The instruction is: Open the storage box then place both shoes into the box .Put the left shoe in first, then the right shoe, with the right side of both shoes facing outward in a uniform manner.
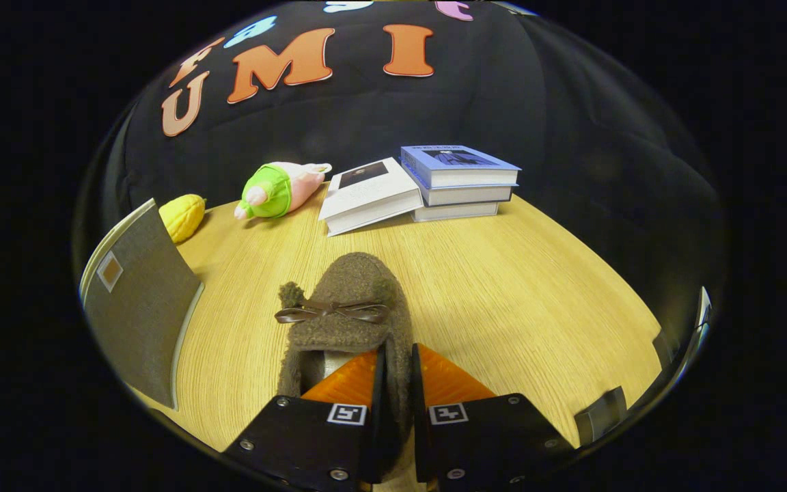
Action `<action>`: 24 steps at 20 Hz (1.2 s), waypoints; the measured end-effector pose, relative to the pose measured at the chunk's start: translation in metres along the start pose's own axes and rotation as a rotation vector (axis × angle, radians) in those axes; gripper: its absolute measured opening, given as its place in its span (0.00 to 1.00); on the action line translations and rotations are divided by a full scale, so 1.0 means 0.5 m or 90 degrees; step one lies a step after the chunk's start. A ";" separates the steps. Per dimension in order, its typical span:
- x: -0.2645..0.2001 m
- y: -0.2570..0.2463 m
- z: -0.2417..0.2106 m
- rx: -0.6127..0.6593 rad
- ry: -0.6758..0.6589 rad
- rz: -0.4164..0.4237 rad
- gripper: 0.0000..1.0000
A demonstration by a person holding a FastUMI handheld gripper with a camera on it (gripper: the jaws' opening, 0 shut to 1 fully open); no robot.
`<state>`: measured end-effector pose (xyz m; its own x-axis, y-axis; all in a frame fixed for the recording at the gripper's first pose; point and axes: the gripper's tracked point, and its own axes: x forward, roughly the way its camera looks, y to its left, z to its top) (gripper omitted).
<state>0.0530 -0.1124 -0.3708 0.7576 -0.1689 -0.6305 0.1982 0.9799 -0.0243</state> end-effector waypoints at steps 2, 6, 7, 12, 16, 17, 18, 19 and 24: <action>0.001 -0.010 0.003 -0.002 -0.004 -0.016 0.13; 0.001 0.000 0.010 -0.015 -0.027 -0.014 0.02; -0.003 0.002 0.013 -0.012 -0.035 -0.018 0.01; -0.044 0.040 0.045 0.030 -0.059 0.011 0.00; -0.099 0.095 0.090 0.038 -0.082 0.037 0.00; -0.115 0.114 0.104 0.038 -0.089 0.045 0.00; -0.127 0.134 0.116 0.040 -0.096 0.052 0.00; -0.142 0.155 0.127 0.039 -0.098 0.059 0.00; -0.231 0.269 0.207 0.052 -0.135 0.102 0.00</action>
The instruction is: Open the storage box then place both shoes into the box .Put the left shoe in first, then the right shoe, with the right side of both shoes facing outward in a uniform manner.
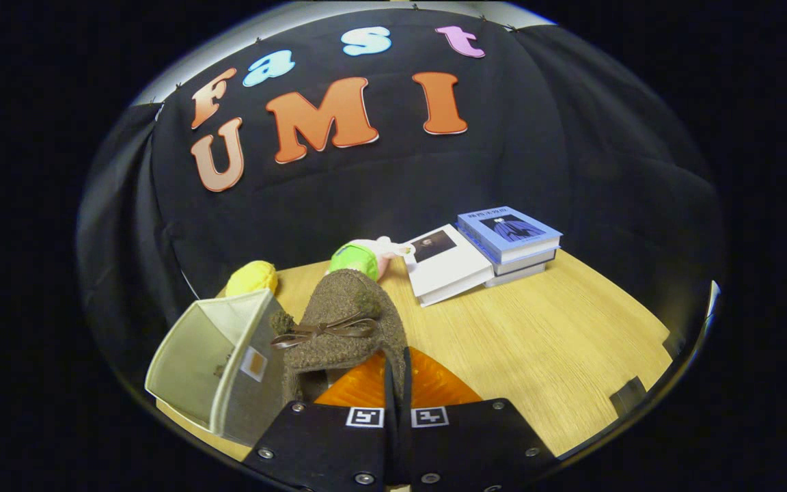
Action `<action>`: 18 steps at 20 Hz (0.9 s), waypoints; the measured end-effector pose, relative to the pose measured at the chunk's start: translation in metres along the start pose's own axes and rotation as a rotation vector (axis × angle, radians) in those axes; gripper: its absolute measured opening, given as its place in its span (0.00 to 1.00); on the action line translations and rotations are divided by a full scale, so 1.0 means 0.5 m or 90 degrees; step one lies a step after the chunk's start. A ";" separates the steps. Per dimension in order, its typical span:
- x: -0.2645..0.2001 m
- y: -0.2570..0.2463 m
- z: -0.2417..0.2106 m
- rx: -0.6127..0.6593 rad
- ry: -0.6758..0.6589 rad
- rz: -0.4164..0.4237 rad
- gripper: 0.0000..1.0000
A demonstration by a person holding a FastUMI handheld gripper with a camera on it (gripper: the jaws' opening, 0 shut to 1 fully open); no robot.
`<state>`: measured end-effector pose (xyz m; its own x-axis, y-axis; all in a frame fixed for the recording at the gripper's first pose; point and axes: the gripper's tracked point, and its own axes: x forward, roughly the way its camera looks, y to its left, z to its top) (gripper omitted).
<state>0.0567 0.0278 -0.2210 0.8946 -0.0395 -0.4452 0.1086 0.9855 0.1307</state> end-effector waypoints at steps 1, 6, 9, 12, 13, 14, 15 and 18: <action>-0.011 0.027 0.018 0.000 -0.008 0.008 0.00; -0.042 0.166 0.056 0.012 -0.017 0.051 0.00; -0.045 0.245 0.054 0.028 -0.012 0.080 0.00; -0.027 0.304 0.028 0.017 0.007 0.092 0.00; -0.019 0.321 0.014 0.015 0.016 0.097 0.00; -0.012 0.334 0.003 0.017 0.020 0.101 0.00; -0.003 0.342 -0.011 0.021 0.029 0.100 0.00; 0.020 0.338 -0.055 0.007 0.053 0.068 0.00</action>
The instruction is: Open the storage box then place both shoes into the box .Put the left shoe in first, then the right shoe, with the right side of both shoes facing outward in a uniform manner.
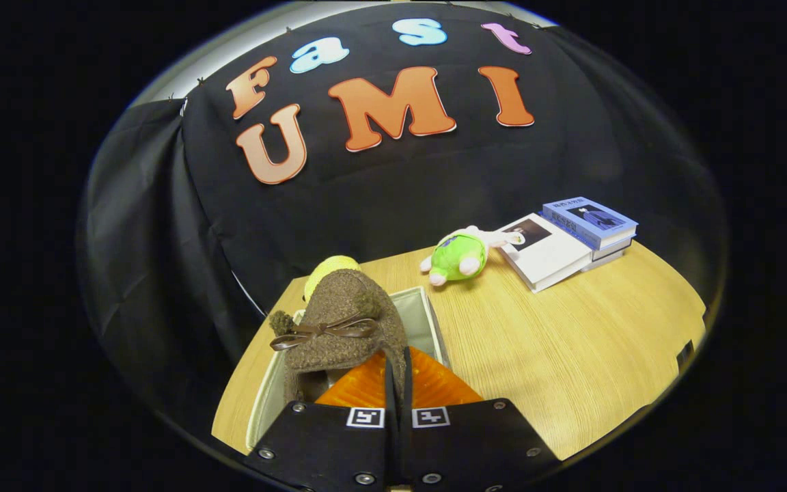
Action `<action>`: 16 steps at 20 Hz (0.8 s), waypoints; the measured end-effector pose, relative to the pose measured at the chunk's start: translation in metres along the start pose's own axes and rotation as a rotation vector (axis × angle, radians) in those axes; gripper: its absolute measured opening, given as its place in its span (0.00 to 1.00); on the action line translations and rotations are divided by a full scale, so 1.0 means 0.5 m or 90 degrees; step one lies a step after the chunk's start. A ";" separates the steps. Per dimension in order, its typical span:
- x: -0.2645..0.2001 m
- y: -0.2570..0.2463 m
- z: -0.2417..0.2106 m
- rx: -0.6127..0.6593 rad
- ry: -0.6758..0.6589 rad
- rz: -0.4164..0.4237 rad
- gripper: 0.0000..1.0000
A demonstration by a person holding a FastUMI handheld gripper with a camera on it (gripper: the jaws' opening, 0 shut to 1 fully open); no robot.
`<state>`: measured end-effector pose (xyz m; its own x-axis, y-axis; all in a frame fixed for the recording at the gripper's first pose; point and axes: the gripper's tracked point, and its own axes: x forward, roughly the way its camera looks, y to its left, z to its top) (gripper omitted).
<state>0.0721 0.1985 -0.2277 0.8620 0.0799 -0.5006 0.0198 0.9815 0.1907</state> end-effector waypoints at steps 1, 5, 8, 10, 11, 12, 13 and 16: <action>0.006 -0.005 -0.010 -0.008 0.003 -0.016 0.01; 0.027 -0.008 -0.037 -0.043 0.020 -0.052 0.03; 0.018 0.016 -0.048 -0.064 0.035 -0.034 0.23; 0.006 0.035 -0.036 -0.084 0.021 -0.023 0.50; -0.005 0.033 -0.028 -0.094 0.011 -0.037 0.70; -0.015 0.023 -0.014 -0.102 0.002 -0.054 0.89; -0.014 0.014 -0.002 -0.108 -0.012 -0.063 0.97; -0.030 0.002 0.005 -0.096 -0.023 -0.056 0.98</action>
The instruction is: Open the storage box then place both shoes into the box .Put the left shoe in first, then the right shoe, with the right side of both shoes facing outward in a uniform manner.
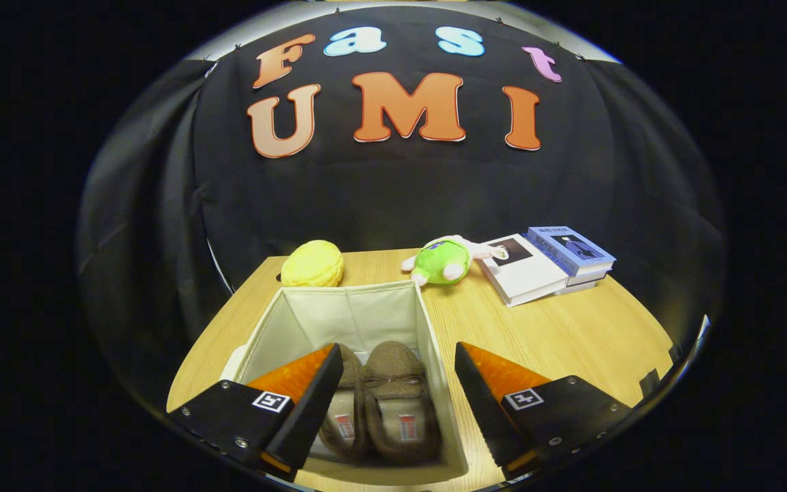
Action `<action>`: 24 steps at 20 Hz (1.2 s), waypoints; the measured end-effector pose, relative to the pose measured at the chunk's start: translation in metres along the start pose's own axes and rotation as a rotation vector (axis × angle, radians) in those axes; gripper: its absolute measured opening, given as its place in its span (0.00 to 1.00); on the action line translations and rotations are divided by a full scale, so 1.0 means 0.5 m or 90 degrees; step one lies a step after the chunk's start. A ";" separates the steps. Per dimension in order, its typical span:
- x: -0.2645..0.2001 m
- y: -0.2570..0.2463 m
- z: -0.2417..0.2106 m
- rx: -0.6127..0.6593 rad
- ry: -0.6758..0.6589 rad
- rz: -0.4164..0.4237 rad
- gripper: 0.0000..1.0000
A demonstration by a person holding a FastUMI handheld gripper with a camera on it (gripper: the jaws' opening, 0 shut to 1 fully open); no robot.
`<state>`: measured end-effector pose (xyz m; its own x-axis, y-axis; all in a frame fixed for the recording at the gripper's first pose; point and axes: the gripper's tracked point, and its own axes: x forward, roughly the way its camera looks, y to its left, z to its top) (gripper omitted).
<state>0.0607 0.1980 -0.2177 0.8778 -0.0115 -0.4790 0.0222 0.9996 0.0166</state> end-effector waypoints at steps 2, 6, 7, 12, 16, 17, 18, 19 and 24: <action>-0.014 -0.022 0.007 0.009 -0.008 0.002 0.98; -0.061 -0.077 0.045 0.004 -0.046 0.007 0.98; -0.077 -0.095 0.055 -0.003 -0.060 0.005 0.98; -0.166 -0.186 0.098 -0.045 -0.130 -0.004 0.98; -0.228 -0.272 0.116 -0.052 -0.169 -0.011 0.98; -0.244 -0.294 0.121 -0.050 -0.179 -0.014 0.98; -0.259 -0.318 0.121 -0.045 -0.186 -0.018 0.98; -0.275 -0.343 0.125 -0.036 -0.195 -0.024 0.98; -0.331 -0.427 0.137 0.012 -0.238 -0.047 0.98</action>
<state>-0.0567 -0.0154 -0.0820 0.9873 -0.0956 -0.1267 0.0979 0.9951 0.0115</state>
